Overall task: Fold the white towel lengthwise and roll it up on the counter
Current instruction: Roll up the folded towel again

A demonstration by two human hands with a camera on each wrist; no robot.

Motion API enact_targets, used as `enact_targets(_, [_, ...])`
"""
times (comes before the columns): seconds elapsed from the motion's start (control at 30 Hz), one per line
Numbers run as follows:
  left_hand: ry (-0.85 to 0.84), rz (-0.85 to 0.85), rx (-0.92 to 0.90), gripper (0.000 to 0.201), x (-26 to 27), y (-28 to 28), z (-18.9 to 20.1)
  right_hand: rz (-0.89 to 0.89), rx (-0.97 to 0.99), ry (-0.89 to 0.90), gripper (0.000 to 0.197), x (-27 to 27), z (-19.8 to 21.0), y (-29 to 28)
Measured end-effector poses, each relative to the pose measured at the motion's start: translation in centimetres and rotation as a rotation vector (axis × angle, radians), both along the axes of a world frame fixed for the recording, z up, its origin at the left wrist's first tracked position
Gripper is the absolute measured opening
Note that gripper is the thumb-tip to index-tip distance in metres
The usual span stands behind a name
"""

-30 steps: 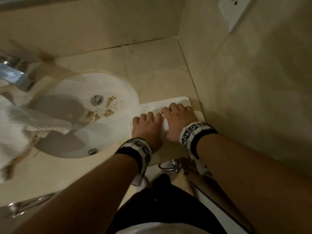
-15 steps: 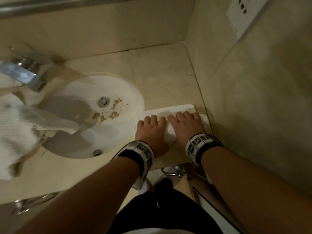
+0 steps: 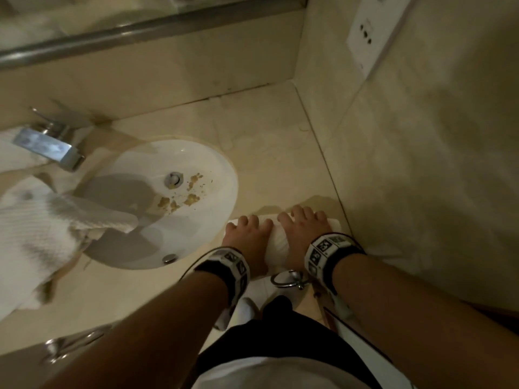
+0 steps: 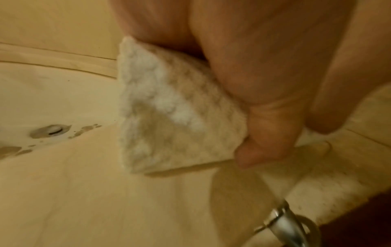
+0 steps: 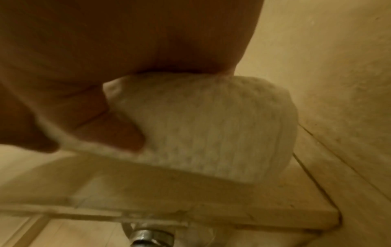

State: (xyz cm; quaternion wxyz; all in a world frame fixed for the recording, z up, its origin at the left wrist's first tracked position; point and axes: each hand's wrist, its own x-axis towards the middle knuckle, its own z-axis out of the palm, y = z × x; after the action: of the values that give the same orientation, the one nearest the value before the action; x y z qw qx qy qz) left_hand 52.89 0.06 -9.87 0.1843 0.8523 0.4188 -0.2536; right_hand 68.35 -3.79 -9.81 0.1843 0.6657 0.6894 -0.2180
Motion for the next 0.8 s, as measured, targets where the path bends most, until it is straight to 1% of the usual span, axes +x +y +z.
enact_targets(0.07, [0.021,-0.010,-0.040,0.094,0.2,1.5,-0.1,0.034,0.021,-0.033,0.100,-0.6,0.1,-0.9])
enact_targets(0.13, [0.049,-0.040,-0.086,0.095,0.4,2.9,-0.1,0.073,-0.018,-0.083,0.110,-1.3,-0.1,-1.8])
enact_targets(0.17, [0.060,-0.055,-0.100,0.096,0.6,3.3,-0.1,0.077,-0.028,-0.102,0.110,-1.4,-0.2,-2.1])
enact_targets(0.2, [0.055,-0.065,-0.097,0.098,0.7,3.5,0.1,0.069,-0.019,-0.108,0.106,-1.5,-0.4,-2.1])
enact_targets(0.27, [-0.029,-0.013,-0.050,0.104,0.2,3.2,0.5,0.051,0.040,-0.079,0.093,-1.3,-0.5,-1.3])
enact_targets(0.3, [-0.109,0.065,-0.019,0.105,-0.4,2.8,0.8,0.041,0.061,-0.056,0.085,-1.1,-0.4,-0.6])
enact_targets(0.37, [-0.302,0.316,0.072,0.095,-2.4,1.8,1.1,0.021,0.048,-0.012,0.075,-0.7,-0.1,1.0])
enact_targets(0.4, [-0.381,0.475,0.132,0.086,-3.5,1.3,1.3,0.020,0.022,-0.004,0.077,-0.4,0.0,1.8])
enact_targets(0.43, [-0.422,0.644,0.171,0.075,-4.5,1.0,1.3,0.026,-0.009,-0.008,0.083,-0.2,0.1,2.4])
enact_targets(0.47, [-0.424,0.818,0.150,0.067,-5.5,0.9,1.4,0.032,-0.036,-0.012,0.089,-0.1,0.1,2.7])
enact_targets(0.5, [-0.394,0.998,0.037,0.064,-6.4,1.0,1.4,0.038,-0.051,-0.013,0.093,-0.1,0.0,3.1])
enact_targets(0.53, [-0.357,1.170,-0.169,0.068,-6.8,1.1,1.4,0.039,-0.058,-0.015,0.094,0.0,0.0,3.2])
enact_targets(0.6, [-0.338,1.475,-0.668,0.088,-7.1,1.2,1.3,0.042,-0.060,-0.018,0.092,0.1,-0.1,3.2])
enact_targets(0.63, [-0.375,1.574,-0.861,0.095,-7.0,1.3,1.4,0.047,-0.059,-0.019,0.092,0.1,-0.2,3.2])
enact_targets(0.67, [-0.450,1.637,-0.971,0.096,-6.5,1.3,1.5,0.046,-0.054,-0.015,0.091,0.2,-0.3,3.1])
enact_targets(0.7, [-0.557,1.694,-1.009,0.089,-5.9,1.3,1.6,0.047,-0.043,-0.009,0.090,0.2,-0.5,3.0])
enact_targets(0.73, [-0.677,1.758,-0.999,0.077,-5.1,1.4,1.7,0.052,-0.031,-0.012,0.090,0.1,-0.7,3.0])
enact_targets(0.77, [-0.768,1.812,-0.959,0.064,-4.2,1.5,1.9,0.057,-0.023,-0.015,0.091,0.1,-1.0,3.0])
enact_targets(0.8, [-0.815,1.831,-0.921,0.049,-3.3,1.6,2.1,0.056,-0.024,-0.016,0.093,0.1,-1.0,3.1])
